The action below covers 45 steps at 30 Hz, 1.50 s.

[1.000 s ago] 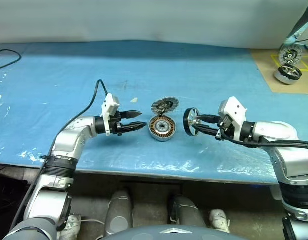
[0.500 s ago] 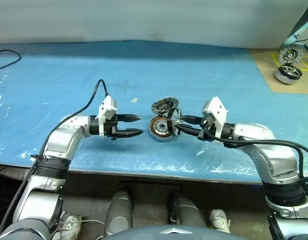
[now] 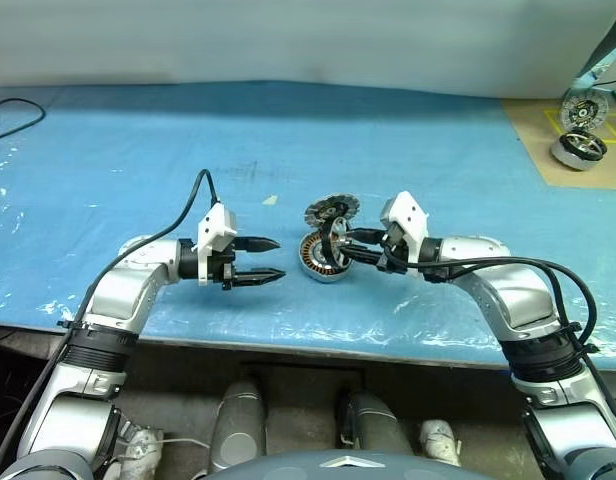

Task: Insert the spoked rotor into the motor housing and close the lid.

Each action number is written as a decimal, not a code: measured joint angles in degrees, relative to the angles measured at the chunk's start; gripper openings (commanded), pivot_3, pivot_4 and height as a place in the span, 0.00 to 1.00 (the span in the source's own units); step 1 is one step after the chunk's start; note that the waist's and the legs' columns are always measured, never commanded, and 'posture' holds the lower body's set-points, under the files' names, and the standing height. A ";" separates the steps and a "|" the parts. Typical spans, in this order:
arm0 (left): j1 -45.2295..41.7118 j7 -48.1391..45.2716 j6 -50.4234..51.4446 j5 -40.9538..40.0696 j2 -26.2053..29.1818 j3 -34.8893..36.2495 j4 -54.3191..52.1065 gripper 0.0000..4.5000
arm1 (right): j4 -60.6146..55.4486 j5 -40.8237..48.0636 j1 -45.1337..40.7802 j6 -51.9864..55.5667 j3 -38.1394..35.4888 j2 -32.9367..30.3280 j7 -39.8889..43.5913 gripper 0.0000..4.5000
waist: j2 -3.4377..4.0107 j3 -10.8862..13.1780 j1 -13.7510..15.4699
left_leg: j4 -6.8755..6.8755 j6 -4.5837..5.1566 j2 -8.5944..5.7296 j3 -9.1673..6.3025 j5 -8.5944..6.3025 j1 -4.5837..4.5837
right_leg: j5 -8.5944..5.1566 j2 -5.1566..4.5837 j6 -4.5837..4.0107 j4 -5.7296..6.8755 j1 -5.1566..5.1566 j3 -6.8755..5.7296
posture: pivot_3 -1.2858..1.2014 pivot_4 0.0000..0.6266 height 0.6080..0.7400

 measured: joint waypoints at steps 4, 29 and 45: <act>0.15 0.53 0.00 -0.01 -0.01 -0.09 -0.04 0.68 | 0.08 -1.37 -0.30 -1.62 1.79 -0.21 0.67 0.35 | 0.00 0.00 -0.03 | 0.04 0.00 0.01 0.00 0.00 0.01 | 0.00 0.00 0.00 0.07 0.00 0.00 | 0.52 0.24 1.00; 0.46 3.51 0.09 -1.20 -1.96 0.45 -0.04 0.68 | 4.65 -6.36 -3.66 -8.01 5.61 -3.07 8.21 0.81 | 0.00 0.00 0.00 | 0.45 0.01 0.05 -0.02 0.00 0.02 | 0.00 -0.01 -0.01 0.51 0.00 0.01 | 0.52 0.24 1.00; 0.44 4.21 0.89 -2.08 -2.01 0.67 -0.01 0.68 | 4.74 -2.48 -6.00 -4.91 2.05 1.10 5.91 0.20 | 0.00 0.00 -0.03 | 0.48 0.01 0.05 -0.01 0.00 0.02 | -0.01 -0.01 -0.01 0.57 -0.01 0.02 | 0.52 0.24 1.00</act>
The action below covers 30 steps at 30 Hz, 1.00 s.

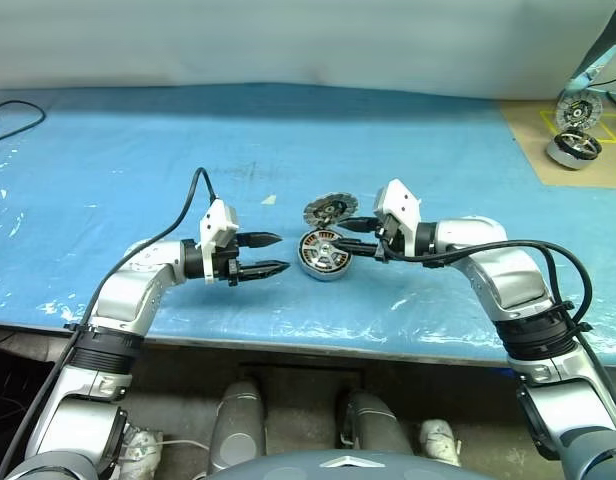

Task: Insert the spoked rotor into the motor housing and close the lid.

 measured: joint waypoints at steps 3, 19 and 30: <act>-0.16 0.04 -0.48 0.02 -0.40 -0.01 0.28 0.68 | 1.85 -0.35 0.02 -0.04 0.36 2.76 -1.94 0.01 | 0.00 0.00 0.00 | 0.02 0.00 0.00 0.01 0.00 -0.01 | 0.00 -0.01 0.00 0.02 0.00 0.00 | 0.52 0.24 1.00; -0.02 0.02 -1.52 0.49 -0.62 -0.01 0.98 0.68 | 16.39 -10.29 -3.10 -9.75 8.72 8.56 -6.17 0.01 | -0.03 -0.13 -0.22 | -0.01 -0.02 0.00 0.01 0.00 0.34 | 0.00 0.00 0.00 0.04 0.27 0.02 | 0.52 0.24 1.00; -3.30 4.23 -0.11 -0.97 -2.60 3.63 5.10 0.68 | 12.63 -4.83 0.77 -4.38 3.08 8.79 -4.20 0.01 | -0.04 -0.17 0.22 | -0.39 0.21 -0.19 0.08 -0.13 0.92 | -0.08 -0.35 0.10 -0.22 0.86 -0.03 | 0.52 0.24 1.00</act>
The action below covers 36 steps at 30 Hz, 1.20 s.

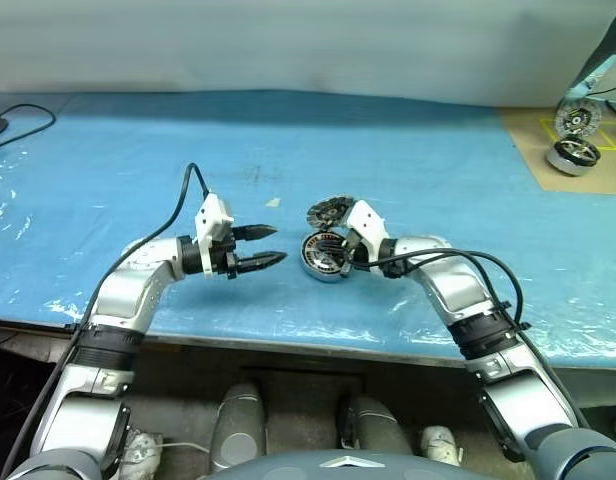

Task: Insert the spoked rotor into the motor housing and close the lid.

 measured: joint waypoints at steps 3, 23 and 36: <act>-3.65 1.64 1.57 -1.25 -1.16 2.06 3.00 0.68 | -4.57 5.48 1.12 5.57 -3.21 -0.22 1.52 0.01 | 0.00 0.00 -0.24 | 0.14 -0.19 0.00 0.00 0.15 -0.74 | 0.02 0.04 0.02 0.03 -0.68 0.00 | 0.52 0.24 1.00; -38.67 4.38 -11.02 3.22 -14.78 10.42 60.96 0.00 | -23.40 13.13 13.40 17.22 -15.21 -11.99 -4.71 0.00 | -0.09 0.05 0.42 | 0.08 -0.20 -0.09 -0.14 0.15 -1.00 | 0.04 -0.04 0.05 -0.05 -0.79 -0.22 | 0.52 0.24 1.00; -40.88 -11.15 -15.89 17.95 -19.63 1.70 65.22 0.00 | -31.50 17.54 19.62 21.62 -21.15 -15.30 -8.52 0.00 | -0.13 0.08 1.39 | 0.00 -0.18 -0.18 -0.16 0.15 -1.00 | 0.04 -0.18 0.06 -0.10 -0.75 -0.30 | 0.52 0.24 1.00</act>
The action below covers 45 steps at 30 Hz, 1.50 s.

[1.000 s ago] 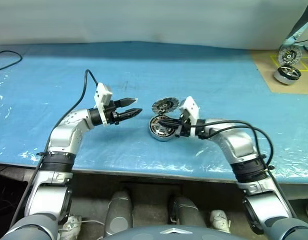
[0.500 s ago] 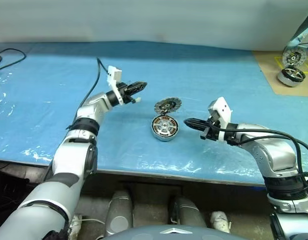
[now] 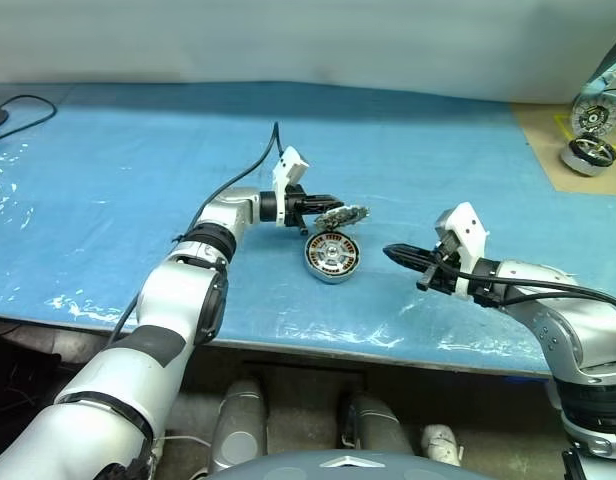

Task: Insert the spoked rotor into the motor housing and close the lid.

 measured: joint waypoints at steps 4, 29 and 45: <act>-1.61 -4.38 -0.36 0.86 0.34 -0.19 0.03 0.00 | -1.18 0.78 1.32 0.35 -0.40 -0.08 -1.17 0.00 | 0.00 0.00 0.23 | -0.01 0.00 -0.04 0.00 0.00 -0.01 | 0.00 -0.06 -0.01 -0.01 0.00 -0.02 | 0.52 0.24 1.00; 4.41 -17.39 0.78 -4.77 5.07 -3.09 -15.32 0.00 | -1.74 2.73 -3.61 -0.20 2.06 0.22 -3.09 0.26 | 0.08 0.07 0.20 | -0.10 0.40 -0.09 0.01 0.00 -0.06 | -0.03 -0.31 -0.05 -0.06 0.09 -0.34 | 0.52 0.24 1.00; 47.29 -6.55 20.51 -17.03 24.66 -3.14 -75.00 0.00 | 17.85 -8.78 -17.09 -14.68 20.10 4.83 3.36 1.00 | 0.33 0.05 -1.53 | -0.15 0.18 0.16 0.18 0.11 -0.25 | -0.20 -0.35 -0.09 -0.15 0.05 -0.62 | 0.52 0.24 1.00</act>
